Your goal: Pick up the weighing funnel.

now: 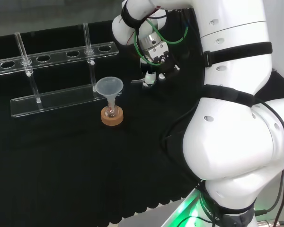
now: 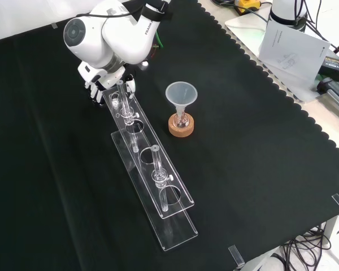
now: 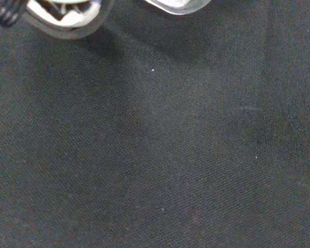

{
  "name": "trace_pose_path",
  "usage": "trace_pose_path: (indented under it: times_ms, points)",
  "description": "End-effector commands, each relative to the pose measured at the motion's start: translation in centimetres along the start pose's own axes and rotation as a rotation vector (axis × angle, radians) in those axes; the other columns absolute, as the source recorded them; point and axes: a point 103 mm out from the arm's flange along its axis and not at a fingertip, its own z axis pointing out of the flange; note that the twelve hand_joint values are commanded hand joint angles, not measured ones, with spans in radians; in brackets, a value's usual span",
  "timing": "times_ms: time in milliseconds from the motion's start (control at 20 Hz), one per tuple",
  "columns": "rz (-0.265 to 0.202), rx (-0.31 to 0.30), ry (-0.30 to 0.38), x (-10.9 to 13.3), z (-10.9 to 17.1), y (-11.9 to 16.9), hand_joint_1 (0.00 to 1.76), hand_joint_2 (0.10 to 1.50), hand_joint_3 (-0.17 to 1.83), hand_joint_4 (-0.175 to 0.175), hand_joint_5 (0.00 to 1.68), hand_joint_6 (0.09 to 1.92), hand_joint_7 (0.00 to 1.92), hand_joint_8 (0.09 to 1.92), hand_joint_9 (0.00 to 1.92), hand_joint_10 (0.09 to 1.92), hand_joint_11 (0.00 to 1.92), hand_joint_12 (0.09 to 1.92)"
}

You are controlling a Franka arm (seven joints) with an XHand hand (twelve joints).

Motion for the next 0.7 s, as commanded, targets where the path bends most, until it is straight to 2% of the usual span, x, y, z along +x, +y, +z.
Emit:
trace_pose_path:
  times_ms: [50,450,700]
  points:
    - [0.013,0.010,0.009,-1.66,0.75,-0.03,0.87,0.62,0.57,0.020,0.71,0.71,0.54,0.66,0.76,0.51,0.48,1.28]
    - [0.019,0.011,0.015,-1.53,0.93,0.03,0.87,0.63,0.58,0.057,0.87,0.73,0.54,0.67,0.78,0.51,0.48,1.28]
    - [0.015,0.009,0.022,-1.59,0.93,-0.02,0.87,0.63,0.58,0.059,0.90,0.73,0.54,0.67,0.78,0.51,0.48,1.28]
